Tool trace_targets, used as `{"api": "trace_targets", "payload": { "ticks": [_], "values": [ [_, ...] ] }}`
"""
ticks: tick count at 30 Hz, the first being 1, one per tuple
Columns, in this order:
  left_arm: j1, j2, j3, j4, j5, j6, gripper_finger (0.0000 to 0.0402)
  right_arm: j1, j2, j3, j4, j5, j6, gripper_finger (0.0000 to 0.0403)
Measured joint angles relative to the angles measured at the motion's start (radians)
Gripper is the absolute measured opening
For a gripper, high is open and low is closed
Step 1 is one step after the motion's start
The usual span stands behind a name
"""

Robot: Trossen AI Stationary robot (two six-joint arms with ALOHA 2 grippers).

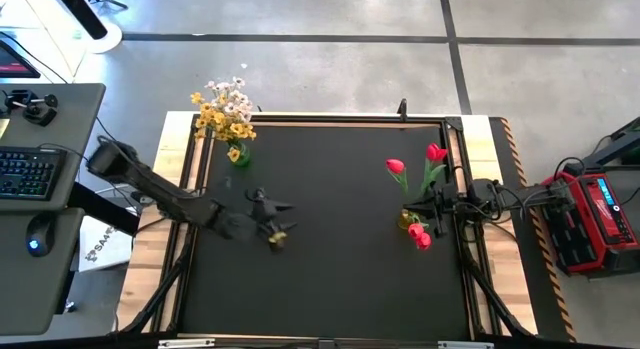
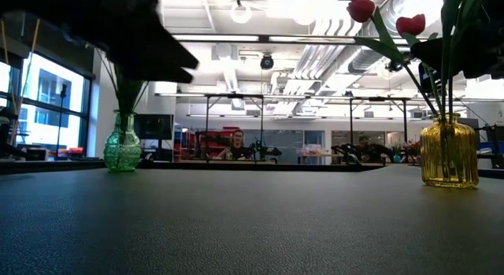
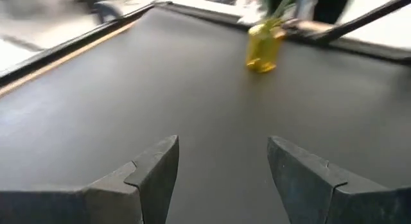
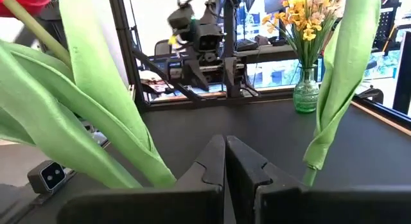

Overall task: Sort flowers into vase by color
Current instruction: Return to Home Position

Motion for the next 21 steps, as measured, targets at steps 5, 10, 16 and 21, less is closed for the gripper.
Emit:
{"api": "trace_targets", "payload": {
  "ticks": [5,10,16,21],
  "values": [
    [0.116,-0.217,-0.219,0.279,0.224,0.128,0.0211,0.000,0.000,0.000,0.000,0.000,-0.002,0.0000],
    [0.365,-0.382,-0.300,0.313,0.541,0.235,0.0183,0.000,0.000,0.000,0.000,0.001,-0.002,0.0000],
    [0.657,-0.534,-0.300,0.230,0.816,0.293,0.0134,0.000,0.000,0.000,0.000,0.001,-0.002,0.0000],
    [0.709,-0.695,-0.380,0.169,0.834,0.307,0.0064,0.000,0.000,0.000,0.000,0.001,-0.002,0.0000]
  ]
}}
